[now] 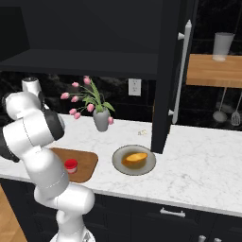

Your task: From the different types of pastries on the counter, select a croissant and place it on the cutting board. Then retrieve a jar of jam from the cabinet and place it alongside the croissant on the cutting board.

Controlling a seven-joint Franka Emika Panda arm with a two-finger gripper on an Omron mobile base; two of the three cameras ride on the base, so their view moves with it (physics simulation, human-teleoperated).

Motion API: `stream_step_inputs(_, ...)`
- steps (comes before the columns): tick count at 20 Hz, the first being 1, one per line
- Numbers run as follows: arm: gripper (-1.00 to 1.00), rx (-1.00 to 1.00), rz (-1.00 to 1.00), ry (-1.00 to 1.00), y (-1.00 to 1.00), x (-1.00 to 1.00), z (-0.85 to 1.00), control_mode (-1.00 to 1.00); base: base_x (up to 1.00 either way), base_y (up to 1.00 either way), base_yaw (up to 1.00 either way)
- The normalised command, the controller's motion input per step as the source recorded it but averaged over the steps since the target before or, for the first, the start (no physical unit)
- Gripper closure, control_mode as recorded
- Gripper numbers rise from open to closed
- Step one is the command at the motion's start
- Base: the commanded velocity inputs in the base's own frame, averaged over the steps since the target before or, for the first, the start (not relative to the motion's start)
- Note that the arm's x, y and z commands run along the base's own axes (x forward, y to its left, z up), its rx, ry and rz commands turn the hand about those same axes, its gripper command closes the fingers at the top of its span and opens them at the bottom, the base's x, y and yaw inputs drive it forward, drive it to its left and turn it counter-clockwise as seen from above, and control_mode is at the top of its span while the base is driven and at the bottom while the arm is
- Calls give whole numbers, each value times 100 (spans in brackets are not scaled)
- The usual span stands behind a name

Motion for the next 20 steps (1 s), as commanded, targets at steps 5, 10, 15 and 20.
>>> stream_step_inputs(5,-100,0,0,-1,7,77,-21,-100,0,0,0)
stream_step_inputs(10,-100,4,0,0,21,3,-11,-100,0,0,0)
stream_step_inputs(15,-100,-4,-1,1,14,7,-66,-100,0,0,0)
stream_step_inputs(20,-100,0,-4,-2,0,47,0,-100,0,0,0)
